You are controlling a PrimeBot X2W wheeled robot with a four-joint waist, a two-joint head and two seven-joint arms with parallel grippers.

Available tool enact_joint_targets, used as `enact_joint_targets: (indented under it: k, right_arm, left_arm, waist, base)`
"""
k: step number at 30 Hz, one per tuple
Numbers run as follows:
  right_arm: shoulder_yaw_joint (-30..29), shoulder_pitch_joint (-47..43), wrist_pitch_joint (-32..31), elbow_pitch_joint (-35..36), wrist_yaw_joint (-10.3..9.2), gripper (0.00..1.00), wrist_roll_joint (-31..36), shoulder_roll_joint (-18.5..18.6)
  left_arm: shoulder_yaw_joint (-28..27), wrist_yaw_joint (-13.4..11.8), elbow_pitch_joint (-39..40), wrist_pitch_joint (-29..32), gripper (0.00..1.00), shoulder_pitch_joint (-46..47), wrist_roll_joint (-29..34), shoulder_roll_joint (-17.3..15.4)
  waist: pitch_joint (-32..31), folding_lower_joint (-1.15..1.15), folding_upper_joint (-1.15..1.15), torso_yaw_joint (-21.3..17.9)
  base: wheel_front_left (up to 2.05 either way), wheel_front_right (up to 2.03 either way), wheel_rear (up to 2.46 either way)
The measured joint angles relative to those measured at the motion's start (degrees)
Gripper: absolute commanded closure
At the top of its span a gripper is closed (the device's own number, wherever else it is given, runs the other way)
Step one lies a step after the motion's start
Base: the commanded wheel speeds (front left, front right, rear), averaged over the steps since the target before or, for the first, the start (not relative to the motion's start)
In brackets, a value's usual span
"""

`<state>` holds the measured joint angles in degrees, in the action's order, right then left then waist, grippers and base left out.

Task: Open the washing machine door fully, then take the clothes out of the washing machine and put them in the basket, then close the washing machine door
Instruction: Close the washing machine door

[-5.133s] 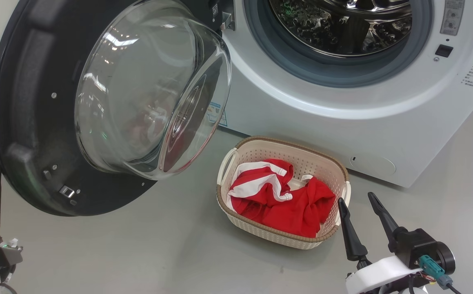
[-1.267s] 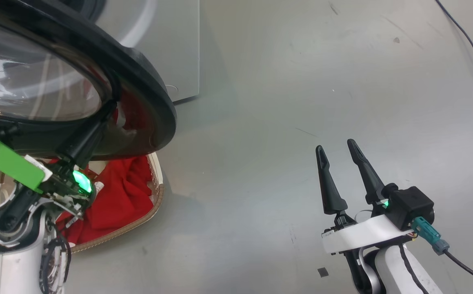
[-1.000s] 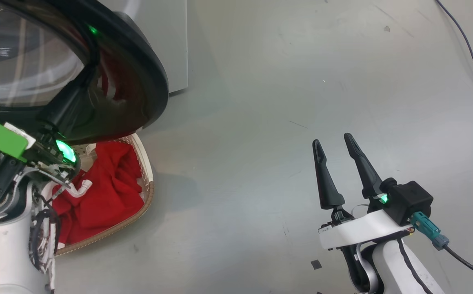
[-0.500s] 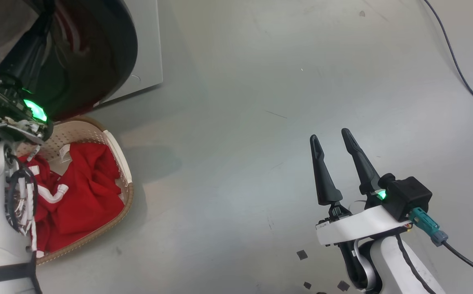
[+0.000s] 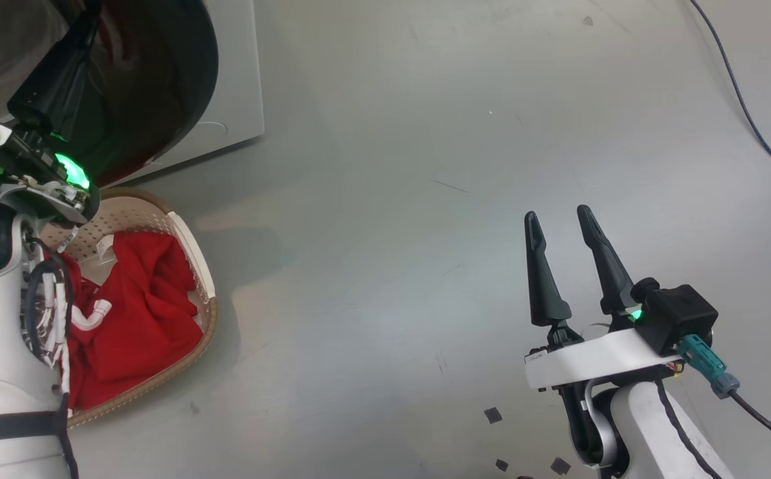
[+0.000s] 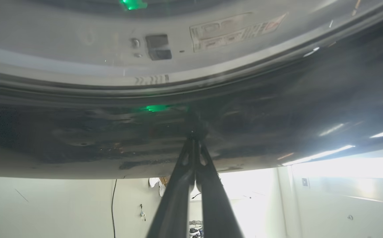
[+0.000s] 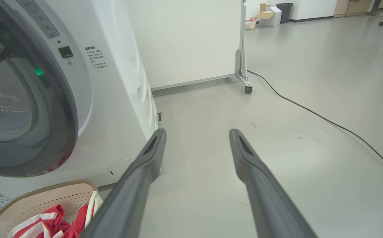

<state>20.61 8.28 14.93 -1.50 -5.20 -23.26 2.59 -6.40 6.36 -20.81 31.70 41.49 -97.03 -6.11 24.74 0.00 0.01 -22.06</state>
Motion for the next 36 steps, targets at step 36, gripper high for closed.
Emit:
enact_joint_targets:
  k: [36]
  right_arm:
    - [-4.8, -1.2, 0.0, -5.2, 1.62, 0.00, 7.3, 0.2]
  left_arm:
    - [-1.5, 0.6, 10.2, 0.5, 0.66, -23.0, -4.6, 4.5]
  waist:
    - [-7.0, 0.00, 0.00, 16.4]
  base:
    - [0.00, 0.00, 0.00]
